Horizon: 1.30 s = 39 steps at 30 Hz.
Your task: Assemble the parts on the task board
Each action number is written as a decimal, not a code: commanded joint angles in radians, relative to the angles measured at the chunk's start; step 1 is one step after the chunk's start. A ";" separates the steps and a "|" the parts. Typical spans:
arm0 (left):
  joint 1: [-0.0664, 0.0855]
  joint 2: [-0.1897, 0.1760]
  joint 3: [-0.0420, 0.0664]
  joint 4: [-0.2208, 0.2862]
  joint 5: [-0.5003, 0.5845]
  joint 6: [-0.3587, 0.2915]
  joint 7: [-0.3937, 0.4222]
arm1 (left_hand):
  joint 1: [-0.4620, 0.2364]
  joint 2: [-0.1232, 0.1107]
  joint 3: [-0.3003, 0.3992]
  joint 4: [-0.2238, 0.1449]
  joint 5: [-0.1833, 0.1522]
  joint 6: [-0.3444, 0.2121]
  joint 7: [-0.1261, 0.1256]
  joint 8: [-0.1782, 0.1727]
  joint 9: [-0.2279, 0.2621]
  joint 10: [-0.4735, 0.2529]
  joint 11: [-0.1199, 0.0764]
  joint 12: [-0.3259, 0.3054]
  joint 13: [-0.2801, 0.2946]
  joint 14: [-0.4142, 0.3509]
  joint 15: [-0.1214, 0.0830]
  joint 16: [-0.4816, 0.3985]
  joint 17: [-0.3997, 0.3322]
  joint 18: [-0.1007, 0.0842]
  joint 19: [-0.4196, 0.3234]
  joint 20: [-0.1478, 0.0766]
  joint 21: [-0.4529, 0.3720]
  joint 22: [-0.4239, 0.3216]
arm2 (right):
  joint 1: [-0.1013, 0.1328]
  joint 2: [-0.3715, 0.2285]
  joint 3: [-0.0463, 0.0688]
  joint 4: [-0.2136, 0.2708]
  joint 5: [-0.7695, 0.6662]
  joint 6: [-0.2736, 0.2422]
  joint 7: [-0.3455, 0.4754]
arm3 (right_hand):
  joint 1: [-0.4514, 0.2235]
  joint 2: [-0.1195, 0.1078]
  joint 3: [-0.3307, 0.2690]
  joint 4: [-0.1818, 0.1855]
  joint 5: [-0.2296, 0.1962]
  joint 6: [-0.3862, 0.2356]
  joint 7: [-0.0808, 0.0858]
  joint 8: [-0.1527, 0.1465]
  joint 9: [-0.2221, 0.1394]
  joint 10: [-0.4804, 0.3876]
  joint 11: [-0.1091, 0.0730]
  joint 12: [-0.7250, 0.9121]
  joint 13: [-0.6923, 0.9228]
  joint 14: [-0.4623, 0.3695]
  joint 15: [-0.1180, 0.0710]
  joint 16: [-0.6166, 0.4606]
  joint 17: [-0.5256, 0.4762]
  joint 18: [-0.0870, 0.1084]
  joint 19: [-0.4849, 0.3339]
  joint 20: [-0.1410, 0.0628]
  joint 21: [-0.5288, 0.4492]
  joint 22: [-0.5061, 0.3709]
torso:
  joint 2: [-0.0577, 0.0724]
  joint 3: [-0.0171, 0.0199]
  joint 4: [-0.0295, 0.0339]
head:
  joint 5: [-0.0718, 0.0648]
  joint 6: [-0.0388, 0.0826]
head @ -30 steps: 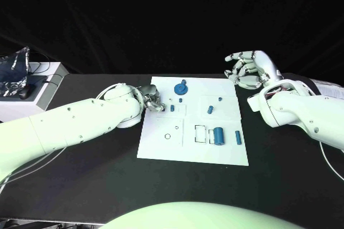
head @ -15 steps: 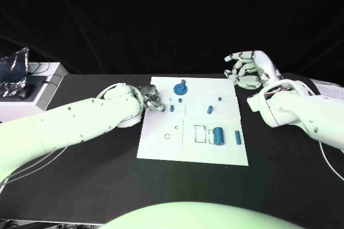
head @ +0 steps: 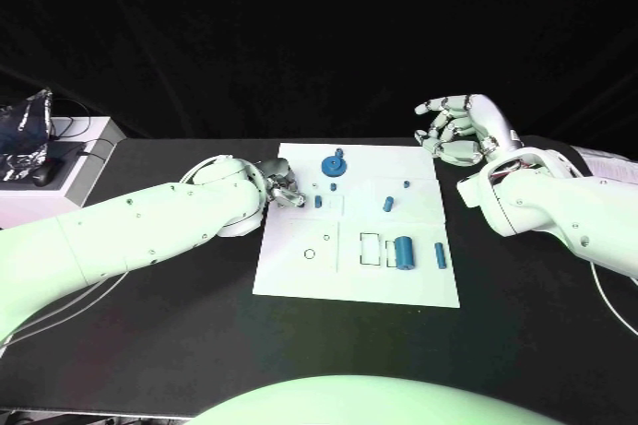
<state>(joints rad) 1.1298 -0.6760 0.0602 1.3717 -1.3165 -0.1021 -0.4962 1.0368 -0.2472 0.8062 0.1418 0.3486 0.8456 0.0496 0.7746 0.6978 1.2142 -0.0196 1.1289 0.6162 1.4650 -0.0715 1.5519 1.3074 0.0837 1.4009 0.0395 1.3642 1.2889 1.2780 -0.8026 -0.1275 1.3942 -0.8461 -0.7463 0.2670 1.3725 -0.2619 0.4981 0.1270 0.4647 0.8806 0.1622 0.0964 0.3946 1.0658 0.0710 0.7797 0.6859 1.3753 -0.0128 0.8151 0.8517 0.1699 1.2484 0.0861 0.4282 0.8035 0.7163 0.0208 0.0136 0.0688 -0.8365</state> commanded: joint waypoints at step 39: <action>-0.007 0.008 -0.005 -0.007 -0.003 0.002 -0.026 | -0.044 0.006 -0.293 0.150 0.003 0.006 0.010 -0.042 -0.018 -0.023 0.007 -0.016 -0.006 0.088 0.001 -0.014 0.205 -0.007 -0.003 -0.001 -0.022 -0.017 | 0.000 0.000 0.000 -0.002 -0.004 0.009 0.007 | -0.006 -0.001 0.005 -0.001 0.008 -0.002 0.005 0.003 0.001 -0.007 0.001 0.007 -0.003 0.009 0.001 -0.009 0.003 0.011 0.010 0.000 -0.008 -0.002 | 0.000 0.0000 0.0005 | -0.001 0.002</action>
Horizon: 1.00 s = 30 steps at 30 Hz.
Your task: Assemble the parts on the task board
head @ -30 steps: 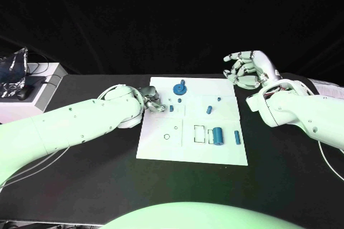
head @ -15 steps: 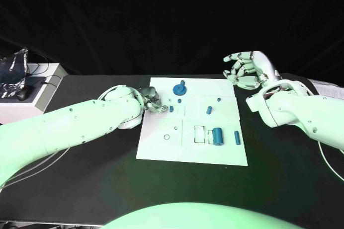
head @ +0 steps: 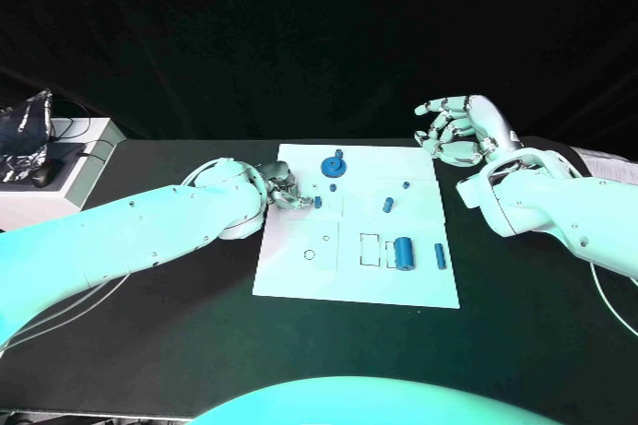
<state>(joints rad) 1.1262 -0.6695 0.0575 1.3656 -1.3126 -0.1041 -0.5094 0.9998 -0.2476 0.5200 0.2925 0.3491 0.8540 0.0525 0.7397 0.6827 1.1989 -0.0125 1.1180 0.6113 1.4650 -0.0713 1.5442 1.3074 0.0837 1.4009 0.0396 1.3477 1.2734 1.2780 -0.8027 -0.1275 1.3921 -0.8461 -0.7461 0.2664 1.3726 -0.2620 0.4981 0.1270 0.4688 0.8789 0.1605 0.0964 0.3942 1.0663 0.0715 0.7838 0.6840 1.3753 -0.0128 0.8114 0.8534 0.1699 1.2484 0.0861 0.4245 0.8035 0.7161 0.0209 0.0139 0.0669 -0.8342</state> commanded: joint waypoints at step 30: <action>-0.004 -0.024 0.003 0.034 -0.011 -0.003 0.007 | 0.085 0.009 -0.128 -0.002 0.007 -0.105 0.038 -0.014 0.000 -0.050 0.026 -0.011 -0.026 0.086 0.022 -0.008 0.202 -0.004 -0.011 0.011 -0.018 -0.014 | 0.000 -0.001 0.000 -0.001 -0.002 0.014 0.009 | -0.008 -0.002 0.005 -0.003 0.005 -0.001 0.007 0.003 0.002 -0.008 0.001 0.004 -0.002 0.010 0.001 -0.008 0.003 0.011 0.011 0.000 -0.005 -0.002 | 0.000 0.0000 0.0002 | -0.004 -0.002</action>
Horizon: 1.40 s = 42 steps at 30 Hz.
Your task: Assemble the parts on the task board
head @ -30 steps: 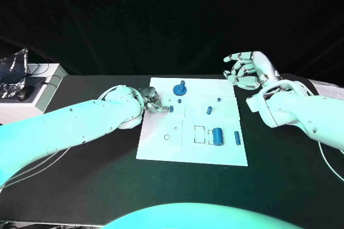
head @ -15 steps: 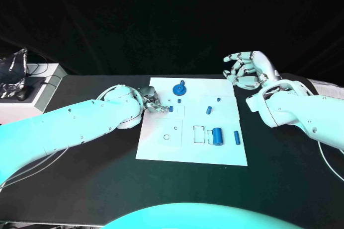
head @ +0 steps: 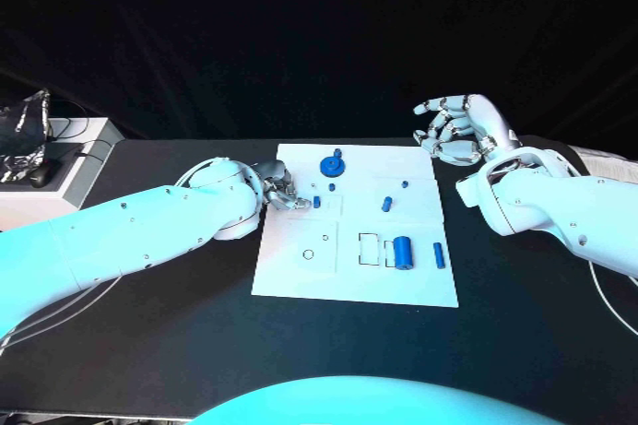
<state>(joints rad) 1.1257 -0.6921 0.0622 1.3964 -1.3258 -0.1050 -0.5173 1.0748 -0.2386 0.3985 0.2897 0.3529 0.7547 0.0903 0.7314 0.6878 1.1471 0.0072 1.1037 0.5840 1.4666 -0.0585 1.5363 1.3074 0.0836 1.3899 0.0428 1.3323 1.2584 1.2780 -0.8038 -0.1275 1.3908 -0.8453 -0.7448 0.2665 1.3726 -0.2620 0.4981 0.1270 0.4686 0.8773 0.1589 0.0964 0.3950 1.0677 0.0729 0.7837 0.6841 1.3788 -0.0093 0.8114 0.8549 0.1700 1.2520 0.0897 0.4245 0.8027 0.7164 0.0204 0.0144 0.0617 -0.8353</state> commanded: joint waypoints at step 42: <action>-0.044 -0.102 0.111 0.102 0.042 0.048 0.175 | 0.361 0.002 -0.105 -0.002 0.000 -0.256 0.052 0.121 -0.042 -0.229 0.056 -0.111 -0.124 -0.065 0.055 -0.176 -0.060 0.056 -0.197 0.047 -0.242 -0.258 | -0.001 -0.006 0.000 0.002 -0.004 0.011 0.008 | -0.006 -0.003 0.007 -0.006 0.006 0.001 0.008 0.003 0.002 -0.009 -0.001 0.006 -0.003 0.007 -0.003 -0.007 0.005 0.011 0.008 -0.004 -0.006 -0.001 | -0.002 0.0010 0.0012 | -0.007 0.008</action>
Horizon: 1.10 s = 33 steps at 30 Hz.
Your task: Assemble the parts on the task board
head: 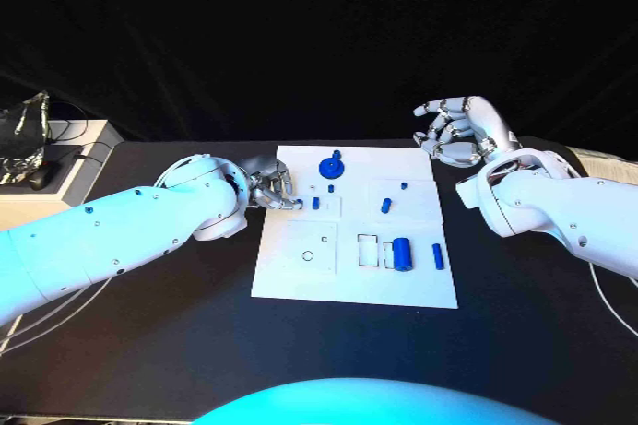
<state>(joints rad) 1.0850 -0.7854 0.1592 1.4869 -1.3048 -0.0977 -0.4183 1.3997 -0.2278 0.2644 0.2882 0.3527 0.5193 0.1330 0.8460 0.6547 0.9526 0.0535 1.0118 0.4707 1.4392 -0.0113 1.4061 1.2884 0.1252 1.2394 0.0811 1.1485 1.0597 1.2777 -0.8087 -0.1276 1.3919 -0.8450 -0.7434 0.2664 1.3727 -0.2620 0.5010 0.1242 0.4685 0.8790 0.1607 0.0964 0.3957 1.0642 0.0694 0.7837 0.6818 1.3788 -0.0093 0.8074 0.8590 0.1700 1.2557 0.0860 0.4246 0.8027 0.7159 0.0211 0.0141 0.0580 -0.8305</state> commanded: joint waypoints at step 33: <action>0.053 0.243 -0.034 -0.286 -0.147 -0.036 0.436 | 0.074 -0.036 0.300 -0.154 -0.043 0.234 0.016 -0.289 -0.447 -0.134 0.052 -0.323 -0.312 -0.322 0.044 -0.265 -0.488 0.060 -0.264 0.045 -0.220 -0.215 | -0.004 0.016 0.000 -0.006 -0.001 0.006 0.012 | -0.004 -0.002 0.006 -0.007 0.007 0.000 0.006 0.004 0.001 -0.006 0.002 0.006 -0.002 0.008 -0.003 -0.005 0.003 0.011 0.006 -0.001 -0.005 0.000 | 0.003 0.0001 -0.0013 | -0.019 0.047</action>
<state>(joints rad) 1.1343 -0.5492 0.1250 1.2059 -1.3920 -0.1213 -0.0412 1.4830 -0.2670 0.5630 0.1390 0.3140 0.7476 0.1489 0.5607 0.2097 0.8190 0.1000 0.6927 0.1609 1.1098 0.0325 1.1344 0.7949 0.1700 0.9693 0.1259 0.9228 0.8432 1.2743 -0.7940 -0.1276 1.3856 -0.8438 -0.7435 0.2672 1.3727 -0.2620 0.5038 0.1213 0.4725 0.8789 0.1605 0.0964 0.3955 1.0659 0.0711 0.7837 0.6808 1.3824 -0.0129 0.8074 0.8623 0.1700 1.2556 0.0861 0.4245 0.8028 0.7182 0.0218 0.0121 0.0399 -0.7838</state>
